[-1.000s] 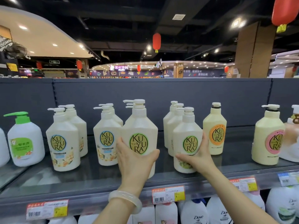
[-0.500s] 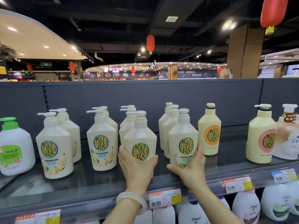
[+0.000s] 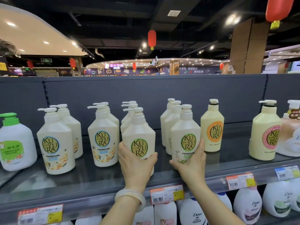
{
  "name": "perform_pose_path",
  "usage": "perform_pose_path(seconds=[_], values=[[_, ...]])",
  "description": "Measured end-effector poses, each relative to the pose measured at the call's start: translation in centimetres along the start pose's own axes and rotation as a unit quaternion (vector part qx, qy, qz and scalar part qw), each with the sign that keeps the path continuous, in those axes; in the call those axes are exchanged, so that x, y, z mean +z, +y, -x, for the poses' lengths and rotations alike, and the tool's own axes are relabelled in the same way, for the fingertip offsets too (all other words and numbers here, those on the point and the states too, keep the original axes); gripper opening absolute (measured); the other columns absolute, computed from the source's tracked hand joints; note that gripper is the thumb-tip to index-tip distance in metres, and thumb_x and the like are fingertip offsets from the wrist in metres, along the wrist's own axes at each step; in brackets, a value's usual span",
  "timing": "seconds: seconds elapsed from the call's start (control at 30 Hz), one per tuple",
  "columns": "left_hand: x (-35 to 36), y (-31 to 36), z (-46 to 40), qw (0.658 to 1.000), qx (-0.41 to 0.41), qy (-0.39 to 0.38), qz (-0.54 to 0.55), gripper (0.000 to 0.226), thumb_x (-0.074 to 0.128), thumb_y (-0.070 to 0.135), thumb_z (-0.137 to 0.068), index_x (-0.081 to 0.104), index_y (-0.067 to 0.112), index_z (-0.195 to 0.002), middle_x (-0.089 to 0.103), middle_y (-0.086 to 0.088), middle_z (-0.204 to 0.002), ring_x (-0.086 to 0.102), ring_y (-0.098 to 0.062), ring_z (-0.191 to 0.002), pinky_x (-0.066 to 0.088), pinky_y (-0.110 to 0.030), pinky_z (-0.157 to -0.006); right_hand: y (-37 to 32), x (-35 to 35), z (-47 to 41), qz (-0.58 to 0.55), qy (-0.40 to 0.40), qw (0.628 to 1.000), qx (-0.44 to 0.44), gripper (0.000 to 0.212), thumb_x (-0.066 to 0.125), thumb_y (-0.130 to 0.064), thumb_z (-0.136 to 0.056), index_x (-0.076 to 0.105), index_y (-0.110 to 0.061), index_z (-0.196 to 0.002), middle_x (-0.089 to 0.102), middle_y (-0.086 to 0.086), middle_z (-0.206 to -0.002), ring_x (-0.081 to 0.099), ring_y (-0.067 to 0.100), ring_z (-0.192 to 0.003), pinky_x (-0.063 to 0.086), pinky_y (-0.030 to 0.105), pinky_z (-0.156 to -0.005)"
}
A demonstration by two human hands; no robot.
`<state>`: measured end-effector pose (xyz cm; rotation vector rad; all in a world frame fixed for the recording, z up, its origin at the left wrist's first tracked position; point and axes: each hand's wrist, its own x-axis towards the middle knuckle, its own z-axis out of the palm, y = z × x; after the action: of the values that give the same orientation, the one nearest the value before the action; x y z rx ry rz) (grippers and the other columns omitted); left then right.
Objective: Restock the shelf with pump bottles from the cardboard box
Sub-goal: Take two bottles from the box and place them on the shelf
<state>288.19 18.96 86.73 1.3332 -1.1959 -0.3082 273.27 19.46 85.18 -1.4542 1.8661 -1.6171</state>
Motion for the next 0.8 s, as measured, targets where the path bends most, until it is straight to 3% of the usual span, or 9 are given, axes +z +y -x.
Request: perform_pose_path(seconds=[0.27,0.53,0.8], values=[[-0.2,-0.6,1.2,1.000,0.005,-0.004,0.018,0.116,0.089,0.029,-0.052,0.018,0.008,-0.142,0.035,-0.011,-0.141,0.030,-0.029,-0.133,0.029,-0.046,-0.112,-0.1,0.0,0.0,0.042,-0.016,0.999,0.008,0.126,0.083,-0.026,-0.061,-0.007,-0.022,-0.148,0.032,0.013,-0.139,0.033,0.032,-0.131,0.035,0.048,-0.106],[-0.4,-1.0,1.3,1.000,-0.017,-0.024,0.003,0.092,0.084,0.022,-0.054,0.030,0.010,-0.128,0.045,-0.008,-0.121,0.046,-0.029,-0.111,0.041,-0.038,-0.093,-0.1,0.0,0.1,0.045,-0.028,0.999,0.002,0.125,0.082,-0.026,-0.060,-0.007,-0.023,-0.148,0.031,0.011,-0.138,0.033,0.032,-0.130,0.035,0.049,-0.106],[-0.5,-1.1,1.4,1.000,-0.014,-0.028,-0.003,0.091,0.084,0.023,-0.055,0.030,0.010,-0.127,0.043,-0.007,-0.122,0.043,-0.027,-0.113,0.039,-0.037,-0.095,0.1,0.0,0.2,0.034,-0.024,0.999,-0.009,0.124,0.083,-0.026,-0.059,-0.005,-0.025,-0.147,0.032,0.011,-0.136,0.032,0.031,-0.130,0.035,0.050,-0.106]])
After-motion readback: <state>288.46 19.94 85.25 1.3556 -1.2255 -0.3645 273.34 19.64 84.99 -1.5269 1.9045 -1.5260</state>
